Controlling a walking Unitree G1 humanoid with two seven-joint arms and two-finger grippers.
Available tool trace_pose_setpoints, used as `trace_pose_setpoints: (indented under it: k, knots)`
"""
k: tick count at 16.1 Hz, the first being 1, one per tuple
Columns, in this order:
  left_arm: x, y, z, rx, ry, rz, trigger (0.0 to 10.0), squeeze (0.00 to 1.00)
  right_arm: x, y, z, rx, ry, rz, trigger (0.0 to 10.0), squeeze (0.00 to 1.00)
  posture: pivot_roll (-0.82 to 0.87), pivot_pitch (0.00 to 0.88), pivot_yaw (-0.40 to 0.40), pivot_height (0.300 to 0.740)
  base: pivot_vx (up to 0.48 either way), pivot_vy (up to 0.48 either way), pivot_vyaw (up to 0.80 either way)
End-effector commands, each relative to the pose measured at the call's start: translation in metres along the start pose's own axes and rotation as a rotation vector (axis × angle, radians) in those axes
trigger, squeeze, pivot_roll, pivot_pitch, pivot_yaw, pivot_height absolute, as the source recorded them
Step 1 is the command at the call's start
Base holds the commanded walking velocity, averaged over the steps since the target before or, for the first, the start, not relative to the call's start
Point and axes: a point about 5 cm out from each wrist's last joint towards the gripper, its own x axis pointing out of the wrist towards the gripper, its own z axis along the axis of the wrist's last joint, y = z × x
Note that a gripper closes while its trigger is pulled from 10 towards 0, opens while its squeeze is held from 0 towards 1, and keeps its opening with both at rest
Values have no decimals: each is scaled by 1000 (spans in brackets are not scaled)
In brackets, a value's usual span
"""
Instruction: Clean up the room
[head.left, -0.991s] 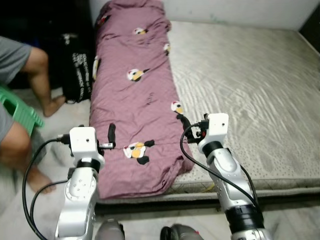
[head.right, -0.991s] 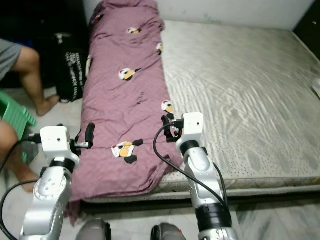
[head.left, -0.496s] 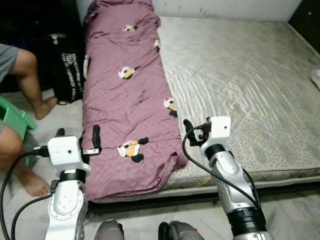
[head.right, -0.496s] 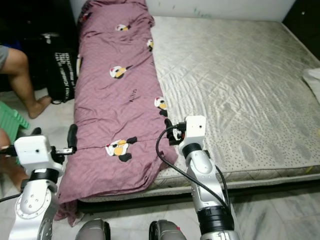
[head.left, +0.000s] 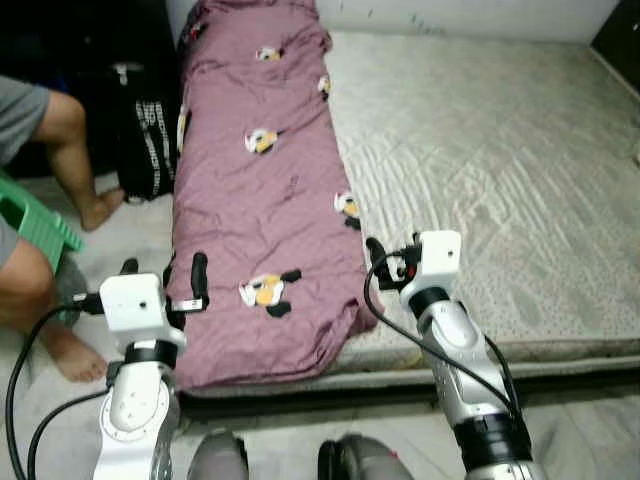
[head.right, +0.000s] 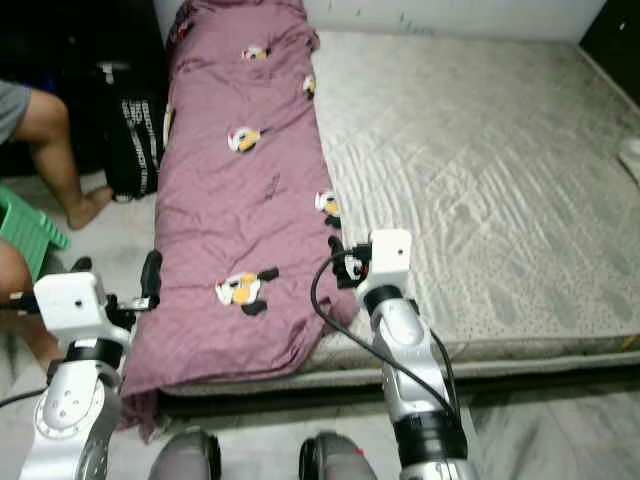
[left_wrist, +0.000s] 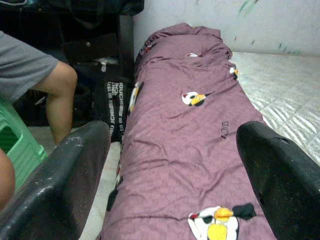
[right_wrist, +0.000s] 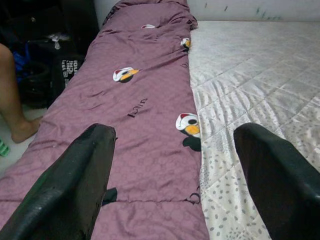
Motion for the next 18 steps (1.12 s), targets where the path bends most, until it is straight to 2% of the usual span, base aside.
trace_pose_setpoints:
  k: [1,7,18]
  knots:
    - [-2,1,-5,0,30,9,10000,0,0,-3,2,-5,-11,-10,10000,0,96,145,-64,646,0,0,0]
    - [4,-3,-6,3,51,7,10000,0,1,-3,2,-15,-6,-4,10000,0,93,147,-70,593,0,0,0]
    - [7,-6,-5,-37,56,-19,10000,0,3,2,1,-44,1,36,10000,0,95,145,-78,593,26,0,43]
